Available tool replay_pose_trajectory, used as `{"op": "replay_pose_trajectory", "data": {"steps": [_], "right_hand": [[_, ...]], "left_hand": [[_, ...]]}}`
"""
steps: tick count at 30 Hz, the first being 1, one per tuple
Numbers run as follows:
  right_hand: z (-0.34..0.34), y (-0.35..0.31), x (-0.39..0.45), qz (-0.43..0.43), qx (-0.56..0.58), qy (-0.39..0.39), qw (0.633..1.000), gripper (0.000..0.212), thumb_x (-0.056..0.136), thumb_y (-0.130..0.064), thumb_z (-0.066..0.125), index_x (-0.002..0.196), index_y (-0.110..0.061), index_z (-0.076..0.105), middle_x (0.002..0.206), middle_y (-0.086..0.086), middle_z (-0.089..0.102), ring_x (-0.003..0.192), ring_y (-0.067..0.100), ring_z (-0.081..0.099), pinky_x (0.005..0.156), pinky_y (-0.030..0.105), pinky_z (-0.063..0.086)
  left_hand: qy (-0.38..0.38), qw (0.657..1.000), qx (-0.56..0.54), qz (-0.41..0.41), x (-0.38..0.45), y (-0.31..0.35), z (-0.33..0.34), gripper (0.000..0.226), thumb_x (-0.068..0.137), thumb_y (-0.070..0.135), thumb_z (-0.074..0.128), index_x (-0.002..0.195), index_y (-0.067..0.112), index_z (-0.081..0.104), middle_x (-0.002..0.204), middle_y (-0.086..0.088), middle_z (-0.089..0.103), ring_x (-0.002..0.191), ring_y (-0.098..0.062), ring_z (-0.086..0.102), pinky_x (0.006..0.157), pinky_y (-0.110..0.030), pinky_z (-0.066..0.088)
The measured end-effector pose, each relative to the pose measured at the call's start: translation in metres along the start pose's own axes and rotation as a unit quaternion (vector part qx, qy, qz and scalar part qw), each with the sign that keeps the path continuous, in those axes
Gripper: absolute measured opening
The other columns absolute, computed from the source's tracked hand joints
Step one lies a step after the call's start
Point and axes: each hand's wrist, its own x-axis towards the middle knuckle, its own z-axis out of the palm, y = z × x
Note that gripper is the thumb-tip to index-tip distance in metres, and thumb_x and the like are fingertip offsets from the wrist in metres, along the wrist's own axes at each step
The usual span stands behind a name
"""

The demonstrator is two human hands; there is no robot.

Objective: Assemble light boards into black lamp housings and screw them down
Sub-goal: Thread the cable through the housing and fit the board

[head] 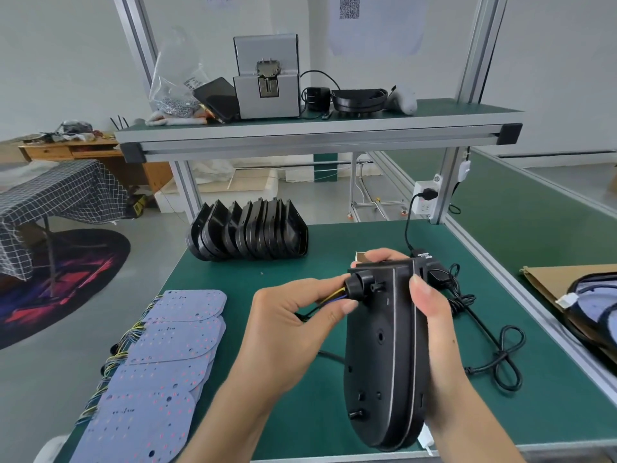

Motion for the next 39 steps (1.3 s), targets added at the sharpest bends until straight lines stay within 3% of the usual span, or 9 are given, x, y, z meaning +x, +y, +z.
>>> {"op": "replay_pose_trajectory", "data": {"steps": [4,10,13,18,20,23,27,35,39], "right_hand": [[0.002,-0.004,-0.001,0.014,0.013,-0.012,1.000,0.077,0.073,-0.068,0.078,0.129,-0.019,0.059,0.115,0.017,0.067,0.099,0.034,0.057,0.086,0.047,0.043],[0.006,0.000,-0.001,-0.004,0.026,-0.014,1.000,0.073,0.078,-0.063,0.079,0.130,-0.017,0.058,0.118,0.019,0.064,0.102,0.036,0.052,0.086,0.052,0.041],[0.007,0.003,0.000,-0.016,0.031,-0.019,0.999,0.069,0.082,-0.061,0.077,0.130,-0.016,0.057,0.119,0.021,0.063,0.103,0.036,0.054,0.086,0.053,0.047],[0.005,0.007,0.003,-0.041,-0.024,-0.022,0.999,0.068,0.085,-0.061,0.076,0.134,-0.018,0.057,0.122,0.022,0.062,0.107,0.038,0.060,0.095,0.060,0.045],[0.004,0.007,0.004,-0.047,-0.037,-0.024,0.998,0.068,0.086,-0.061,0.075,0.135,-0.018,0.057,0.123,0.019,0.064,0.109,0.037,0.063,0.097,0.061,0.049],[0.000,0.008,0.007,-0.057,-0.073,-0.038,0.995,0.073,0.088,-0.061,0.073,0.140,-0.014,0.053,0.123,0.020,0.065,0.110,0.045,0.063,0.101,0.075,0.044],[-0.003,0.005,0.011,-0.063,-0.122,-0.041,0.990,0.080,0.085,-0.066,0.073,0.143,-0.015,0.052,0.121,0.023,0.063,0.106,0.058,0.056,0.093,0.081,0.041],[0.000,0.000,0.007,-0.086,-0.172,-0.045,0.980,0.081,0.082,-0.071,0.073,0.140,-0.017,0.054,0.121,0.016,0.062,0.106,0.051,0.060,0.092,0.073,0.049],[0.001,-0.002,0.004,-0.098,-0.197,-0.050,0.974,0.075,0.081,-0.070,0.071,0.137,-0.022,0.058,0.113,0.014,0.063,0.101,0.037,0.062,0.090,0.042,0.055]], "left_hand": [[0.015,1.000,-0.019,-0.001,-0.002,-0.002,0.003,0.032,0.086,0.033,0.079,0.114,0.048,0.077,0.104,0.015,0.079,0.101,-0.016,0.074,0.092,-0.035,0.056],[0.061,0.995,-0.078,-0.022,-0.005,0.001,0.011,0.022,0.088,0.034,0.077,0.108,0.043,0.080,0.101,0.012,0.080,0.093,-0.017,0.076,0.090,-0.044,0.061],[0.068,0.993,-0.091,-0.027,-0.004,0.004,0.010,0.020,0.086,0.035,0.077,0.105,0.042,0.081,0.098,0.011,0.080,0.091,-0.018,0.076,0.088,-0.040,0.062],[0.071,0.990,-0.115,-0.042,0.000,0.013,0.005,0.018,0.080,0.034,0.080,0.096,0.042,0.082,0.084,0.008,0.080,0.075,-0.004,0.072,0.074,-0.017,0.055],[0.070,0.989,-0.121,-0.053,0.001,0.014,0.004,0.017,0.080,0.027,0.083,0.094,0.036,0.084,0.079,0.005,0.079,0.071,-0.005,0.071,0.072,-0.017,0.055],[0.062,0.987,-0.135,-0.064,0.004,0.016,0.002,0.015,0.081,0.019,0.080,0.094,0.024,0.084,0.073,0.001,0.077,0.067,-0.007,0.068,0.069,-0.017,0.054],[0.059,0.984,-0.155,-0.062,0.006,0.019,0.000,0.012,0.080,0.015,0.084,0.092,0.017,0.084,0.071,-0.002,0.077,0.065,-0.009,0.067,0.067,-0.018,0.054],[0.025,0.979,-0.179,-0.091,0.009,0.021,-0.008,0.015,0.075,0.021,0.079,0.086,0.011,0.081,0.071,-0.008,0.077,0.061,-0.011,0.069,0.064,-0.018,0.055],[-0.008,0.990,-0.124,-0.072,0.011,0.017,-0.014,0.013,0.078,0.027,0.089,0.089,0.026,0.082,0.072,-0.004,0.077,0.066,-0.011,0.070,0.068,-0.020,0.056]]}}
